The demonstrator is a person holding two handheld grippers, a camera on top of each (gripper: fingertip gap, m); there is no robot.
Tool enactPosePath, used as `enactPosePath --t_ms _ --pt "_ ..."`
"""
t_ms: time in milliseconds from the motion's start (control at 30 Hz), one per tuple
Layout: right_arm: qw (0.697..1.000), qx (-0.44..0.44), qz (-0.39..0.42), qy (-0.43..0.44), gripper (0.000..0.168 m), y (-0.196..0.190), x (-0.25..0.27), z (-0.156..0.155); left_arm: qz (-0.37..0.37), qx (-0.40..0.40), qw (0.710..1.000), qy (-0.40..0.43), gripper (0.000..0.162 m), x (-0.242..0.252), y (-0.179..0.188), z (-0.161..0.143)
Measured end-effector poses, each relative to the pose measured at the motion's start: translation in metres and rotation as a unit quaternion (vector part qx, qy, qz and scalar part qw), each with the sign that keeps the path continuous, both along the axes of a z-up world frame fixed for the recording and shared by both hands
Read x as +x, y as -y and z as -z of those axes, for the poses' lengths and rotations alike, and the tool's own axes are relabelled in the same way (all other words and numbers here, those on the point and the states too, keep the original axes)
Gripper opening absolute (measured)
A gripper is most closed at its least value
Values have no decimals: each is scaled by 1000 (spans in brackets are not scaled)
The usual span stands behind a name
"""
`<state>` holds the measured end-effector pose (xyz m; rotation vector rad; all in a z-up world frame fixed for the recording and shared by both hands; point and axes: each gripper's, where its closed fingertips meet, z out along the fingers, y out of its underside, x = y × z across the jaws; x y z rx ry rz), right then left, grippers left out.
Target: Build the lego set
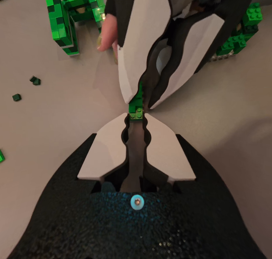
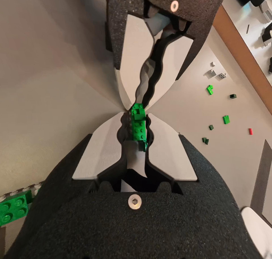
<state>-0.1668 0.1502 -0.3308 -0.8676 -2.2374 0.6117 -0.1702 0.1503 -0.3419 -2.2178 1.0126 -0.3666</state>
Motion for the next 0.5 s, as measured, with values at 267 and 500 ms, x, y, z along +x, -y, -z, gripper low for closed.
enactPosePath --t_ms 267,500 --pt "998 65 1 -6 30 -2 2 4 -22 -36 997 58 16 1 0 -1" --pt "979 197 -41 -20 23 -3 2 3 -18 -47 996 71 16 2 2 -1"
